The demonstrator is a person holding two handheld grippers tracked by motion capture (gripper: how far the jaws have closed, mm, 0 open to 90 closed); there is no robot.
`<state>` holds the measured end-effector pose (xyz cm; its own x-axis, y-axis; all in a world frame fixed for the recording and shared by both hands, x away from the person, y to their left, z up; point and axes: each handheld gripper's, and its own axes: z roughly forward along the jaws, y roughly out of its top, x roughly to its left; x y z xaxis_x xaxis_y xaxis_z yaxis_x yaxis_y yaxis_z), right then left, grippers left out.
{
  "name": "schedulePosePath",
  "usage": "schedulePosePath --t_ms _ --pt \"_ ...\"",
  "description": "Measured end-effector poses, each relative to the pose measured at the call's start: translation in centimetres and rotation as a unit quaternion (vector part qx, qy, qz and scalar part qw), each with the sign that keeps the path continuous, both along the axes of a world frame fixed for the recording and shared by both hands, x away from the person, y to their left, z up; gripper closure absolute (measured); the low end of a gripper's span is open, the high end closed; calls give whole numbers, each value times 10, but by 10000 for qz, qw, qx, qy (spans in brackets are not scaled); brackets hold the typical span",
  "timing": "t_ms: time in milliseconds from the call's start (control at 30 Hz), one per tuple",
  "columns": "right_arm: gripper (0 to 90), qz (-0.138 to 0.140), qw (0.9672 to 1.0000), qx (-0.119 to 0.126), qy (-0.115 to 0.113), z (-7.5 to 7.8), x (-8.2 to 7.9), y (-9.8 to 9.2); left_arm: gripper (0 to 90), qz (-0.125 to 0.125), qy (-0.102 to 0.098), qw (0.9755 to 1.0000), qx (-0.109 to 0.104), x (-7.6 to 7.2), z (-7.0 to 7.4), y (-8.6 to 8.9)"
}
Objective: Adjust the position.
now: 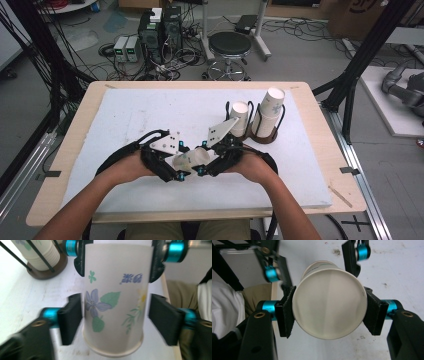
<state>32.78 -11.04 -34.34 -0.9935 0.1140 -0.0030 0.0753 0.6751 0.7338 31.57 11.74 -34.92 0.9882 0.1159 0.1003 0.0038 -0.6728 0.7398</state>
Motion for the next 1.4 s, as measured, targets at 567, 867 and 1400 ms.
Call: schedulePosePath --t_ms 567,867,1400 --pt "365 -308 9981 529 -92 -12 -5 -21 175 754 413 9680 -2358 -7 -31 53" --pt "365 -273 9930 1150 -48 -20 -12 -27 174 661 401 9618 -2625 -13 -38 56" --pt "365 -161 9840 1773 96 -26 -14 -31 167 562 436 9569 -2817 -16 -42 52"
